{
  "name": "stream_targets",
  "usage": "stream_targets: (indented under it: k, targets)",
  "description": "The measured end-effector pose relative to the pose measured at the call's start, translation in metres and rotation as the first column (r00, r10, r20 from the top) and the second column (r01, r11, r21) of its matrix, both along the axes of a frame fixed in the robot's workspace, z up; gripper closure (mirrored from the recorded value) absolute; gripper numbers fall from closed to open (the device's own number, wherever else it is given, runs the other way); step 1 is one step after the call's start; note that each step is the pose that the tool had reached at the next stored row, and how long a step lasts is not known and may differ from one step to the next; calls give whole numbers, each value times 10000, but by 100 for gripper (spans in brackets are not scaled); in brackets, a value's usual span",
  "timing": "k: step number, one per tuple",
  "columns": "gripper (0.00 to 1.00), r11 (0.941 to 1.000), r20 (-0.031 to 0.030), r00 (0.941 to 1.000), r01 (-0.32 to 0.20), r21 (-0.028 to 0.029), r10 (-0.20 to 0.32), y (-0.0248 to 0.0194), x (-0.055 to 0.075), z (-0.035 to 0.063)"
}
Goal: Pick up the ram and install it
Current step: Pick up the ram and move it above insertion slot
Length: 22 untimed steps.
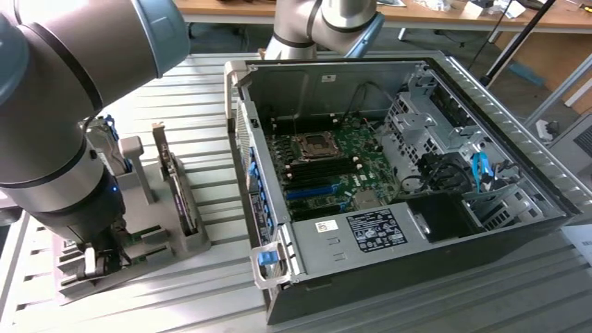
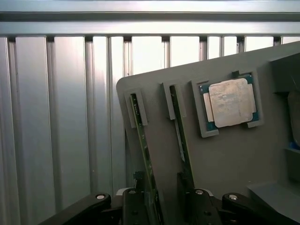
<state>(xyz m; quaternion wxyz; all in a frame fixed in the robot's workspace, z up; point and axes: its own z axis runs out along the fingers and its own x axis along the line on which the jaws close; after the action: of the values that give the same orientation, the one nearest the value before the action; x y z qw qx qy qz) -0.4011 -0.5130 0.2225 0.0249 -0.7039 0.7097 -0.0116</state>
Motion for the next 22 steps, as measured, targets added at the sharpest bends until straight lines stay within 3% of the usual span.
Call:
stream_targets:
  k: [22]
  targets:
    - [60,10000,-2,10000,0,-2,0,0,-2,-165]
